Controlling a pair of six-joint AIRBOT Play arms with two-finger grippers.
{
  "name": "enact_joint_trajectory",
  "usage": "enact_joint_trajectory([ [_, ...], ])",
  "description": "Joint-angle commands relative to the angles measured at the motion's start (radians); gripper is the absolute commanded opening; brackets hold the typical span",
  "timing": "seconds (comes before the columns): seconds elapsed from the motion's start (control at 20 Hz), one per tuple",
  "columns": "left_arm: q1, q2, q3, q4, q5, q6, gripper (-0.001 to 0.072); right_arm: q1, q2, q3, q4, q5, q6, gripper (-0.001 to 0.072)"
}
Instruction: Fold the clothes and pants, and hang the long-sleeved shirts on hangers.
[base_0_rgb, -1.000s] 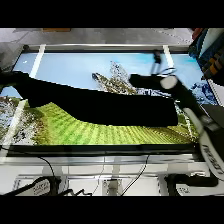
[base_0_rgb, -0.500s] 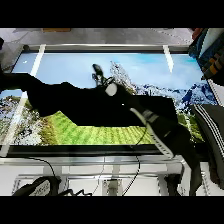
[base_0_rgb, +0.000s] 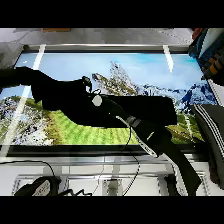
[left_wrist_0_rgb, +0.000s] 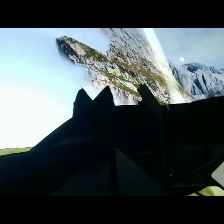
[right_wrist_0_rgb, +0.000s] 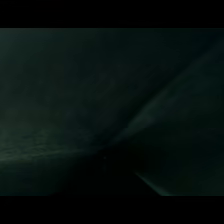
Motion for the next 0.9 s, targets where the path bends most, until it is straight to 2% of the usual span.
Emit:
enact_joint_trajectory([
  [0.0,-0.001,-0.007,0.000,0.065,0.010,0.002,0.0013,-0.040,0.003,0.005,-0.008,0.074,-0.010,0.0019],
  [0.15,-0.002,-0.062,0.000,0.186,0.021,0.001,0.0012,-0.129,0.047,0.005,-0.081,0.322,-0.033,0.0020],
  [0.25,-0.002,-0.108,0.000,0.319,0.073,-0.012,0.0012,-0.206,0.088,0.005,-0.097,0.517,-0.053,0.0020],
  [0.35,-0.002,-0.141,0.001,0.438,0.157,-0.079,0.0011,-0.279,0.127,0.005,-0.099,0.686,-0.148,0.0020],
  [0.4,-0.002,-0.151,0.001,0.466,0.182,-0.084,0.0011,-0.316,0.148,0.005,-0.102,0.749,-0.187,0.0020],
  [0.6,-0.077,-0.167,0.000,0.523,0.214,-0.154,0.0010,-0.428,0.246,0.001,-0.173,0.765,-0.191,0.0020],
  [0.7,-0.159,-0.185,0.000,0.597,0.232,-0.187,0.0010,-0.466,0.296,-0.002,-0.201,0.769,-0.192,0.0020],
  [0.85,-0.315,-0.249,0.000,0.608,0.229,-0.186,0.0011,-0.508,0.357,-0.004,-0.233,0.777,-0.201,0.0020],
])
